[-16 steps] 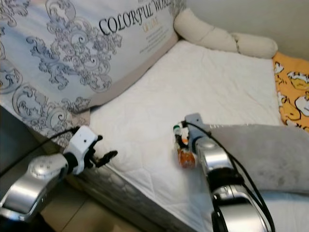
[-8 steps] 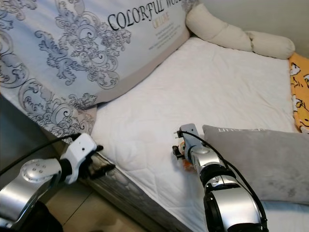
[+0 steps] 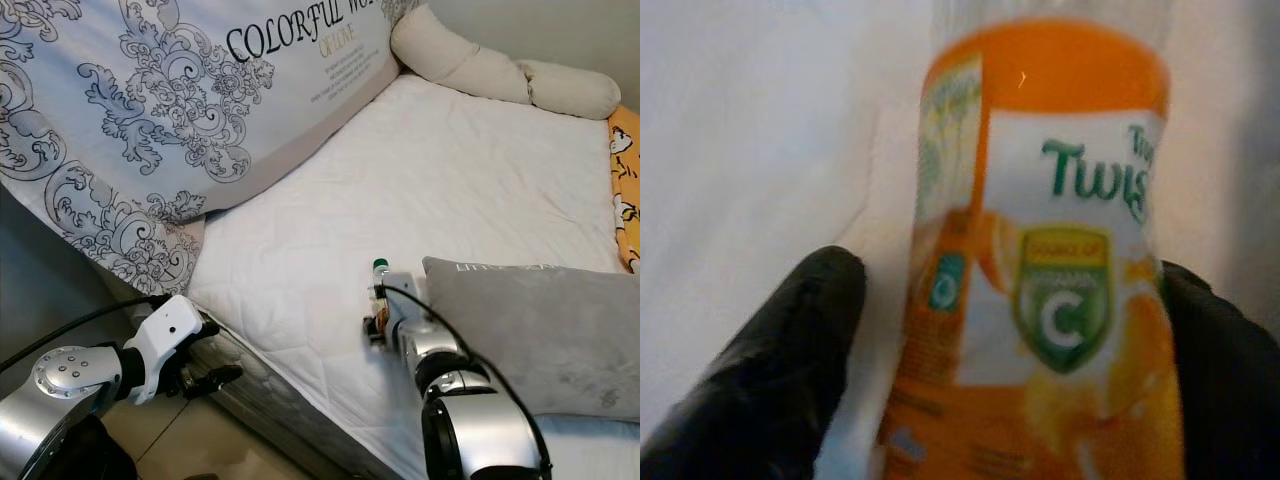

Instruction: Clean up the room

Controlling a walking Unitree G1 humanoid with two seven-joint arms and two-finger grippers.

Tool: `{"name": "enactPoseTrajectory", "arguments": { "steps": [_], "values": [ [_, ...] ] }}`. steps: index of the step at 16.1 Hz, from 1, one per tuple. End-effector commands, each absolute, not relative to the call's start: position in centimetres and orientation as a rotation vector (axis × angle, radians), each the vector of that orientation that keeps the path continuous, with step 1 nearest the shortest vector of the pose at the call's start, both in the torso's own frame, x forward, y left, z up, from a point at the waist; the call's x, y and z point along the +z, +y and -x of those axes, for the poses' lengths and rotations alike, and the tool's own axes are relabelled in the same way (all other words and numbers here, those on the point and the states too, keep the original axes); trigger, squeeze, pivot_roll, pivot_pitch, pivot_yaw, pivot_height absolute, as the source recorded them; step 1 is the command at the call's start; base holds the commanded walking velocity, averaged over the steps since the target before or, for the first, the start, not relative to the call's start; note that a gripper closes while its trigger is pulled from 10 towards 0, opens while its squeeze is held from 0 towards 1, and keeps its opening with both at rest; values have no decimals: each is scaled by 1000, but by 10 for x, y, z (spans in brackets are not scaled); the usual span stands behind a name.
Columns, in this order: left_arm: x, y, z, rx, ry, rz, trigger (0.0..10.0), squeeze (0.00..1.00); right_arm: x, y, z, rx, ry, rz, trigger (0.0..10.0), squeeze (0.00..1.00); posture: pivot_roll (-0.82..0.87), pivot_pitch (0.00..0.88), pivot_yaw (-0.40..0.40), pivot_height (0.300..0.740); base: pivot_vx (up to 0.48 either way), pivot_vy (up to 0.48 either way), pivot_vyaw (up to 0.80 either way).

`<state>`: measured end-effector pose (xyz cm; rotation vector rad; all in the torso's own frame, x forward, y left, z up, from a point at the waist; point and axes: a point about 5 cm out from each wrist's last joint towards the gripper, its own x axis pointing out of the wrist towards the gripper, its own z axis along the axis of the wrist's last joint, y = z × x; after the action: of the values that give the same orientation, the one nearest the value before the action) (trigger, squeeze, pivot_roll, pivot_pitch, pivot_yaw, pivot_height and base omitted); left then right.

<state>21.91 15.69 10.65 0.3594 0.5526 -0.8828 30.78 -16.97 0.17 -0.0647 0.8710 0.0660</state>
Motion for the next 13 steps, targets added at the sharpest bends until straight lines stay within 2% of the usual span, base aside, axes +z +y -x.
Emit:
{"name": "enactPoseTrajectory", "arguments": {
  "steps": [1,5,6,11,13],
  "values": [
    [110,156,-218,-895,549,-358,10000,0,1,-172,-307,45,878,31,0,0,196,59,-22,740,0,0,0],
    [109,154,-217,-900,552,-344,10000,0,-2,-174,-304,23,885,-3,0,0,185,33,-20,740,0,0,0],
    [107,151,-218,-902,550,-335,10000,0,0,-176,-306,22,872,-12,0,0,174,0,-21,740,0,0,0],
    [98,145,-222,-852,549,-278,10000,0,12,-180,-316,59,800,-46,0,0,134,0,-22,740,0,0,0],
    [97,144,-223,-798,527,-242,10000,0,17,-179,-319,103,751,-129,0,0,114,0,-14,740,0,0,0]
  ]
}}
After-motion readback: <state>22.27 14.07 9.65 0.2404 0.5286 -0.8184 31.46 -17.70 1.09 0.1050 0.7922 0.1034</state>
